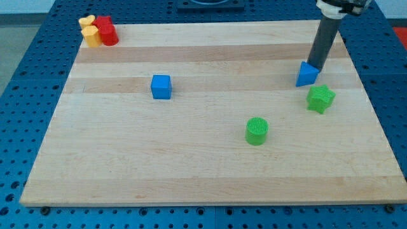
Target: Push the blue cube close to the blue triangle
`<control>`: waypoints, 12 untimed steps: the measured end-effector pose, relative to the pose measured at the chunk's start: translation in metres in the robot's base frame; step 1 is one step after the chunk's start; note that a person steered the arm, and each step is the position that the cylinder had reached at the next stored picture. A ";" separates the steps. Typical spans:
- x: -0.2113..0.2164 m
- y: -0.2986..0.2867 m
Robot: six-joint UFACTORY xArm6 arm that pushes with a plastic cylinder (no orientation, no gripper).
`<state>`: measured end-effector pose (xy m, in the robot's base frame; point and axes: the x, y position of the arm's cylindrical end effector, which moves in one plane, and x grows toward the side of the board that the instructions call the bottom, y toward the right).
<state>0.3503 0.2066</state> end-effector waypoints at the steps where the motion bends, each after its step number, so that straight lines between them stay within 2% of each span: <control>1: -0.022 -0.031; 4: -0.023 -0.277; 5: -0.007 -0.360; 6: 0.038 -0.401; 7: 0.054 -0.371; 9: 0.046 -0.193; 10: 0.046 -0.165; 11: 0.046 -0.170; 12: 0.035 -0.135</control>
<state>0.3856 0.0717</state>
